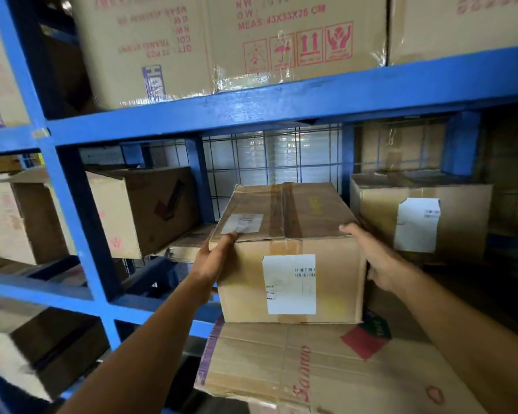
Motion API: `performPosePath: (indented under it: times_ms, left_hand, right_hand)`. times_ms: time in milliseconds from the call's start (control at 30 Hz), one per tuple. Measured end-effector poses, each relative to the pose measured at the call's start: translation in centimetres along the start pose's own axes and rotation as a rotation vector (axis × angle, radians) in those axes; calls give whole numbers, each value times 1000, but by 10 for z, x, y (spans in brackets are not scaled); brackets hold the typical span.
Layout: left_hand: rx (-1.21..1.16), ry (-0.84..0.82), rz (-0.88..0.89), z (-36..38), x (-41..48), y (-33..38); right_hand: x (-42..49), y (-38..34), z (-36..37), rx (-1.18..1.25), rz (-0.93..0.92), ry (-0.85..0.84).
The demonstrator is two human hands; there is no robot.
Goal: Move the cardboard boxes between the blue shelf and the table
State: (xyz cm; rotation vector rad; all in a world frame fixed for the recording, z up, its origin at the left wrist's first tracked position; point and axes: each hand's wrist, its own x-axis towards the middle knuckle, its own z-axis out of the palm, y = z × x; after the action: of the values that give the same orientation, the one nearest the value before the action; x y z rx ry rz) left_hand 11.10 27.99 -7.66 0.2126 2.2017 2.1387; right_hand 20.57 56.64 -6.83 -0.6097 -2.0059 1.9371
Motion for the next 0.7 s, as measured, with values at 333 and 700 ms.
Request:
performPosePath:
  times_ms: [333,700]
  left_hand:
    - [-3,-65,62,-70,-21,6]
    - [38,201,118,-169,-104,18]
  right_hand:
    - [-25,-6,51,116,-327,-33]
    - [-61,-16,146,104,-440,-319]
